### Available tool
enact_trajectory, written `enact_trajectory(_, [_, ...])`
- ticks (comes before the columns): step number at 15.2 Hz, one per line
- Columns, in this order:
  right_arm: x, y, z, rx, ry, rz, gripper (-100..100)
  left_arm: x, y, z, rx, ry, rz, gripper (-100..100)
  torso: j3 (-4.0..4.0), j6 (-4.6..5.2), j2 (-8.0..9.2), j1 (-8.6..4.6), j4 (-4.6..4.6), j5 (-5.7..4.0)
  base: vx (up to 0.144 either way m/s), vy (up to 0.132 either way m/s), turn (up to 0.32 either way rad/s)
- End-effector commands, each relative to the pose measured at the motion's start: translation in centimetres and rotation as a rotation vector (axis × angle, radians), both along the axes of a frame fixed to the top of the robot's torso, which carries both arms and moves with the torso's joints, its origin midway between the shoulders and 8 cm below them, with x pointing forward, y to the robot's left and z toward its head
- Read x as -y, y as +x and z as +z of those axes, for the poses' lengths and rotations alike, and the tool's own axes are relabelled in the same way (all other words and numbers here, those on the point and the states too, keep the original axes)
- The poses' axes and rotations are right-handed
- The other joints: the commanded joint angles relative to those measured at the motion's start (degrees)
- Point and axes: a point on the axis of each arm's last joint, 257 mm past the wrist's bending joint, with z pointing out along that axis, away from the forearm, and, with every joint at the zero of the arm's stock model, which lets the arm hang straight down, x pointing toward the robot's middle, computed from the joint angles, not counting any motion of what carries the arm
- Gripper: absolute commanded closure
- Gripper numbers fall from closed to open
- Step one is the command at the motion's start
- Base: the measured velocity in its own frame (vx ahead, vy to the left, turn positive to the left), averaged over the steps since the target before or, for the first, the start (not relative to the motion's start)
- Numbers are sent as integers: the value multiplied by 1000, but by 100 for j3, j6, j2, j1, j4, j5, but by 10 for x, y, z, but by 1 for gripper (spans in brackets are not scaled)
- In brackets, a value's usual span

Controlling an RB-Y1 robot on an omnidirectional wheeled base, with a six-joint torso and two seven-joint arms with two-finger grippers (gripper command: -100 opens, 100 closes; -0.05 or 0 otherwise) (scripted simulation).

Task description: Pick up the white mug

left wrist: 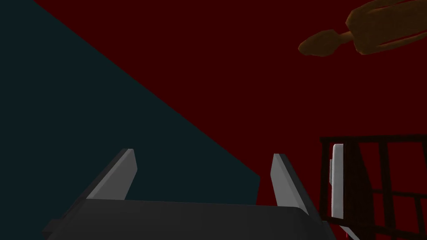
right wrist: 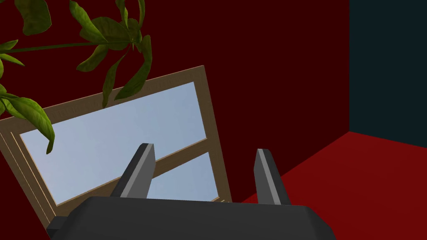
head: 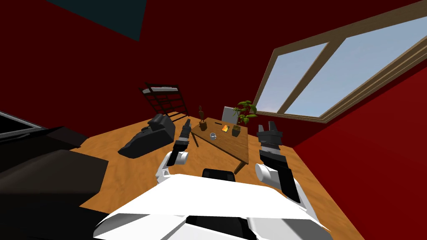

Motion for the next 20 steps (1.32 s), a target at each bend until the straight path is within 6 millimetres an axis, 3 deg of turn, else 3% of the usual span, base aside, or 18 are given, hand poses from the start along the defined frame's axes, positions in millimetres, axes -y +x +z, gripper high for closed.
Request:
enact_trajectory(1, [0, 0, 0, 0, 0, 0, 0, -5, 18, -15, -54, 2, 5, -100, 0, 0, 0, 0, 0, 0, -1, -2, -96])
enact_trajectory(5, [0, 0, 0, 0, 0, 0, 0, -12, 34, -34, -125, -2, 20, -100, -2, 1, -3, 0, -1, 0, 1, 0, -68])
enact_trajectory(8, [0, 0, 0, 0, 0, 0, 0, -22, 59, -55, -202, -6, 36, -100, -1, 0, -3, -1, 0, 0, 3, -1, -93])
enact_trajectory(13, [0, 0, 0, 0, 0, 0, 0, -33, 75, -84, -299, -17, 63, -100, -3, 1, -5, -1, -1, 0, 5, 1, -64])
enact_trajectory(14, [0, 0, 0, 0, 0, 0, 0, -39, 87, -96, -339, -24, 73, -100, -2, -1, -4, 0, -1, 0, 5, 1, -102])
enact_trajectory(16, [0, 0, 0, 0, 0, 0, 0, -41, 88, -102, -361, -27, 81, -100, -2, 0, -4, 0, -1, 0, 6, 4, -58])
enact_trajectory(17, [0, 0, 0, 0, 0, 0, 0, -46, 99, -111, -396, -34, 91, -100, -2, -1, -4, 0, -1, 0, 8, 2, -73])
enact_trajectory(19, [0, 0, 0, 0, 0, 0, 0, -49, 99, -120, -425, -38, 100, -100, -3, 0, -6, 0, -1, 0, 8, 3, -71])
enact_trajectory(20, [0, 0, 0, 0, 0, 0, 0, -55, 110, -130, -461, -48, 112, -100, -3, -1, -4, 0, -1, 0, 10, 2, -82])
